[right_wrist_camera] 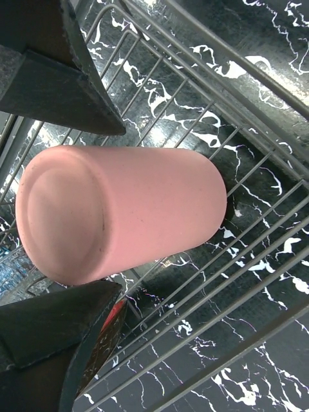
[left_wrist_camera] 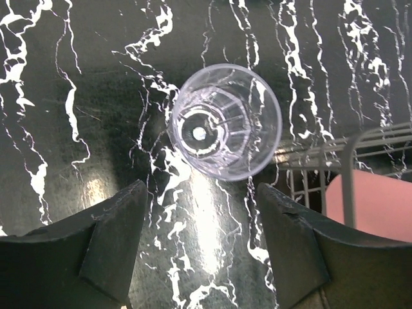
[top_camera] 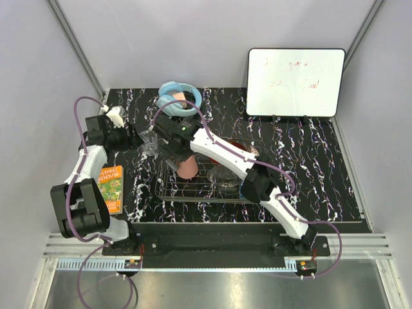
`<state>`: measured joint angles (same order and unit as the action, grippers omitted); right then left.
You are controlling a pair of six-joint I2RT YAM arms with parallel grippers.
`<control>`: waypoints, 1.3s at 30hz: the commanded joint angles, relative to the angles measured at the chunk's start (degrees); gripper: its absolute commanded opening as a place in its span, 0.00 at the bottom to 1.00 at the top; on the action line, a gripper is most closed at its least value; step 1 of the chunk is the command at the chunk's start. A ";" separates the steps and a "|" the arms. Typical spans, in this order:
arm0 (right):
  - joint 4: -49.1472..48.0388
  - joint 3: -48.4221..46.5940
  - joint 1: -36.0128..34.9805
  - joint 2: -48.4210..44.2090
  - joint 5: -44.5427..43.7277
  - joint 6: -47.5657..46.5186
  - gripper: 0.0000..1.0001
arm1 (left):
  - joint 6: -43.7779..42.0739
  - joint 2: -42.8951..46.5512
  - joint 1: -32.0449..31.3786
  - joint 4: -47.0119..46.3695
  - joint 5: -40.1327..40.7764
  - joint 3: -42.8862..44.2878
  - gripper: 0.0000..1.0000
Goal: Load the mixed dishes into the dish rack
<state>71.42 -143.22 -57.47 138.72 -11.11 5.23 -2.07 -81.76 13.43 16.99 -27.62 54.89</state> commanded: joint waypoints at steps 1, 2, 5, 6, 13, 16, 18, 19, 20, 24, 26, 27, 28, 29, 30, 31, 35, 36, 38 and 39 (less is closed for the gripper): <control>-1.81 -0.48 -0.10 -6.08 -0.40 -0.05 1.00 | 0.83 -2.00 -0.60 -5.65 3.62 1.00 0.71; -1.81 -0.22 -0.18 -6.78 -0.23 0.04 1.00 | 1.44 -2.87 -0.86 -6.09 4.23 1.44 0.70; -1.81 0.30 -0.62 -9.60 -0.57 0.56 1.00 | 1.89 -4.46 -1.65 -7.06 5.82 1.71 0.68; -1.90 0.66 -1.06 -11.17 -0.84 0.74 1.00 | 1.89 -4.90 -2.26 -7.58 6.43 1.79 0.67; -2.42 5.92 -2.38 -20.49 -1.89 2.76 1.00 | 1.89 -8.42 -4.20 -9.08 6.96 2.85 0.58; -5.83 10.30 -2.99 -26.20 -0.67 3.99 1.00 | 1.89 -10.08 -4.38 -9.35 5.91 4.16 0.44; -9.52 14.95 -3.08 -30.95 0.30 5.31 1.00 | 1.89 -11.22 -4.47 -8.65 5.29 5.04 0.26; -11.20 16.99 -3.00 -34.53 0.48 5.92 1.00 | 1.89 -11.49 -4.47 -7.95 5.12 5.31 0.22; -12.87 19.09 -3.08 -36.22 0.39 6.19 1.00 | 1.89 -11.76 -4.38 -7.77 4.94 5.40 0.19; -21.82 30.86 -3.08 -43.69 -0.92 6.72 1.00 | 1.54 -10.28 -4.47 -6.98 4.42 4.70 0.00; -23.34 33.17 -3.00 -45.90 -1.01 7.16 1.00 | 1.54 -8.69 -4.29 -5.66 3.54 4.26 0.00; -24.30 34.74 -3.08 -46.25 -1.10 7.59 1.00 | 1.36 -6.42 -4.03 -5.22 3.10 4.00 0.00; -24.74 35.37 -3.00 -46.60 -0.93 8.38 1.00 | 1.36 -5.18 -3.94 -3.91 1.70 3.91 0.00; -25.27 36.07 -3.08 -46.78 -0.58 8.74 1.00 | 1.36 -3.86 -3.85 -3.03 0.99 3.91 0.00; -26.75 37.82 -3.08 -47.22 -0.58 9.26 1.00 | 1.19 -0.89 -3.68 -2.15 0.29 4.17 0.00; -27.55 38.79 -3.00 -48.00 -0.66 10.49 1.00 | 1.27 0.70 -3.33 -0.05 -0.50 4.34 0.00; -33.09 45.64 -2.30 -51.61 1.43 13.39 1.00 | 1.18 9.58 -2.10 6.55 -6.65 6.18 0.00; -35.45 46.88 -1.94 -52.40 2.32 14.79 1.00 | 1.27 13.51 -1.92 7.87 -7.71 7.15 0.00; -37.92 50.38 -1.07 -54.60 5.64 16.82 1.00 | 1.89 19.58 -1.48 10.60 -10.78 8.21 0.00; -40.19 51.54 0.07 -55.30 6.80 19.26 1.00 | 3.54 21.44 -1.48 11.56 -12.18 8.30 0.00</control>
<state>41.71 -95.44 -59.81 89.58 -9.32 17.63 -0.38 -70.26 11.35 24.67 -30.76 58.85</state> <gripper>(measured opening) 0.994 0.027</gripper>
